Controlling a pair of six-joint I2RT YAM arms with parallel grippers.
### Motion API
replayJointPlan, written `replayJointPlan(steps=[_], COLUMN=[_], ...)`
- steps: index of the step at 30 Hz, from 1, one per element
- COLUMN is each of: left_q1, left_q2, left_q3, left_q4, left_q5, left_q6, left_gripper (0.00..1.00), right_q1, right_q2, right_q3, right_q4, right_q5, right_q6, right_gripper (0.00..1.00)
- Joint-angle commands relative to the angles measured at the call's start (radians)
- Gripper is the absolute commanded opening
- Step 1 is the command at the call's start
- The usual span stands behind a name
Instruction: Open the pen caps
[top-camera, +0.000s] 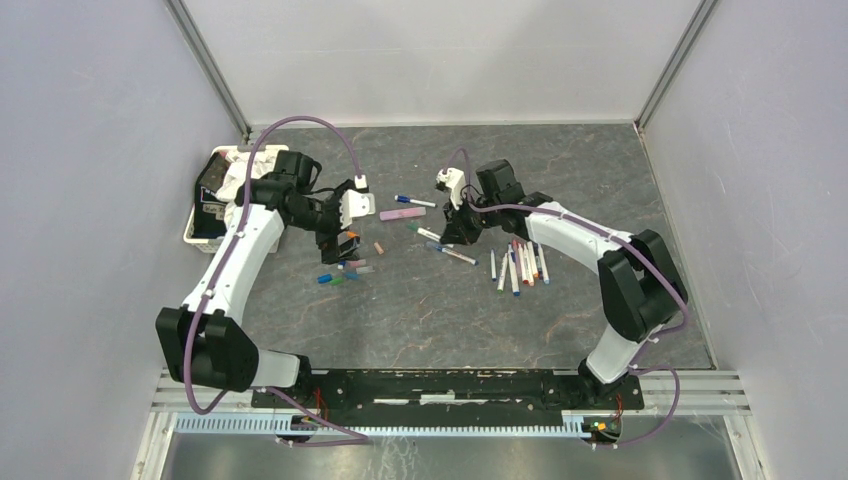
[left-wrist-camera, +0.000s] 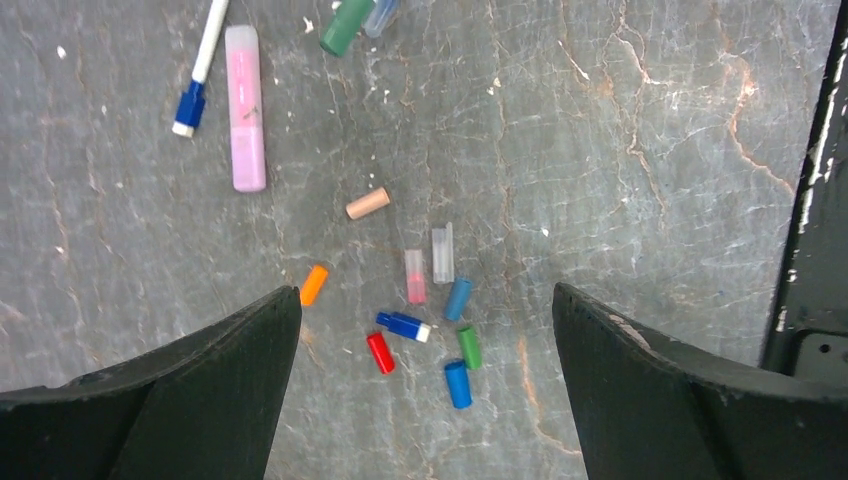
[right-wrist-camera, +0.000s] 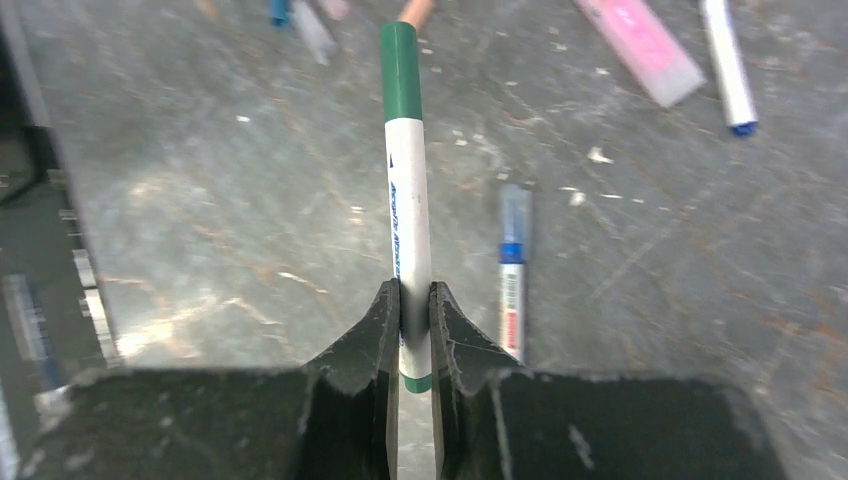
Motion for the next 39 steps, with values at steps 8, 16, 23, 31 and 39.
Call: replayJointPlan(steps=[8,16,23,31,39], left_q1=[-0.064,-0.141,-0.190,-0.211,-0.224], left_q2=[0.128,0.130,0.131,0.129,0.117], left_q3=[0.009,-0.029,-0.064,-0.053,-0.028], left_q4=[-0.046,-0.064,-0.057,-0.023,-0.040], left_q5=[0.081,0.073,0.071,0.060,0.044], left_q6=[0.218,0.228,0.213,0.173,0.159], left_gripper=[0.92,0.80,0.62,0.24,0.02], right_q1=[0.105,0.133,0.133,0.133,0.153], right_q2=[-0.036,0.020,0.033,0.037,0.053], right_q3=[-0.004,0.021,0.026,0.019,-0.027], right_q4=[0.031,0.061,0.090,0.094,0.222], right_q5=[-0.284,-0.318,-0.333,-0.353,-0.399], right_q6=[0.238,0.289,0.322,0.331,0.444], right_gripper=[0.00,0.00,0.00,0.00,0.34])
